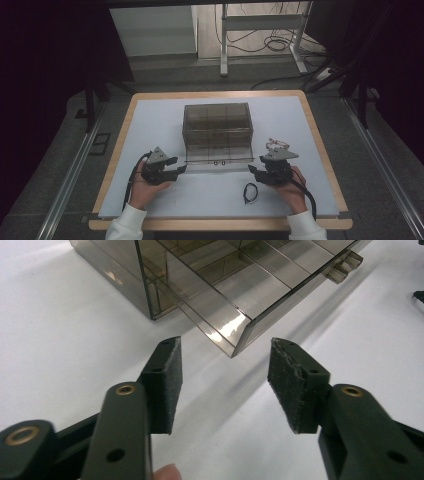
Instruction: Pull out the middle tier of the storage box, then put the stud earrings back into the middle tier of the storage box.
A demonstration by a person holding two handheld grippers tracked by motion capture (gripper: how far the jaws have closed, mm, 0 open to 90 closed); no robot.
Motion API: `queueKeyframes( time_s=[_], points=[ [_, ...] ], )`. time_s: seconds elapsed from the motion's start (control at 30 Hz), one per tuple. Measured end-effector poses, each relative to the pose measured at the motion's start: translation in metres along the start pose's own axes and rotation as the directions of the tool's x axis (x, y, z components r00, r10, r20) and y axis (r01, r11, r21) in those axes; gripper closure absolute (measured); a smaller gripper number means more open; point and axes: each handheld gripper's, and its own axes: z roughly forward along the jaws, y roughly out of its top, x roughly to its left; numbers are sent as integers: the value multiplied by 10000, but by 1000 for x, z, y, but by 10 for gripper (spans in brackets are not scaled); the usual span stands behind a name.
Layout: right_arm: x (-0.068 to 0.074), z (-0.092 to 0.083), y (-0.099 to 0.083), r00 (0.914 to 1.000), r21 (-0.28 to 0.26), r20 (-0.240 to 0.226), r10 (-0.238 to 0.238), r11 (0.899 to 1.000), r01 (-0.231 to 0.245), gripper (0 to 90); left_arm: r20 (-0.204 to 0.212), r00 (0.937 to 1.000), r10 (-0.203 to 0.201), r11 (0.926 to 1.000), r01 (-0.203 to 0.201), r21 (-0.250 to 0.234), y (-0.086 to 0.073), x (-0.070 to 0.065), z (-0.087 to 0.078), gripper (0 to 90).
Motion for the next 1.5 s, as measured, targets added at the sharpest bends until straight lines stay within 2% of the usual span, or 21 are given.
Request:
queueKeyframes(
  time_s=[0.17, 0.4, 0.53, 0.7, 1.07, 1.5],
  points=[
    [2, -4, -3, 9998, -30, -172, 129, 9999, -129, 400, -97, 10000, 4, 9999, -2, 134, -1, 0, -5, 414],
    [6, -13, -6, 9995, -83, -277, 120, 9999, -123, 380, -83, 9998, -200, 9997, 201, 157, -5, 0, -14, 387],
    [8, -17, -7, 9998, 1, -183, -1, 10000, 1, 375, 109, 9993, -350, 9994, 349, 63, -3, 0, -16, 378],
    [10, -22, -9, 9998, -68, -195, -6, 10000, 4, 369, 133, 9999, -93, 9998, 90, 201, -1, -6, -15, 360],
    [12, -28, -12, 10000, -113, -67, -24, 9999, 23, 368, -46, 9998, -203, 9998, 203, 74, -1, -2, -25, 358],
    [11, -30, -13, 10000, -105, 55, -69, 9999, 69, 352, -184, 9997, -180, 9996, 184, 223, -3, 1, -35, 371]
  ],
)
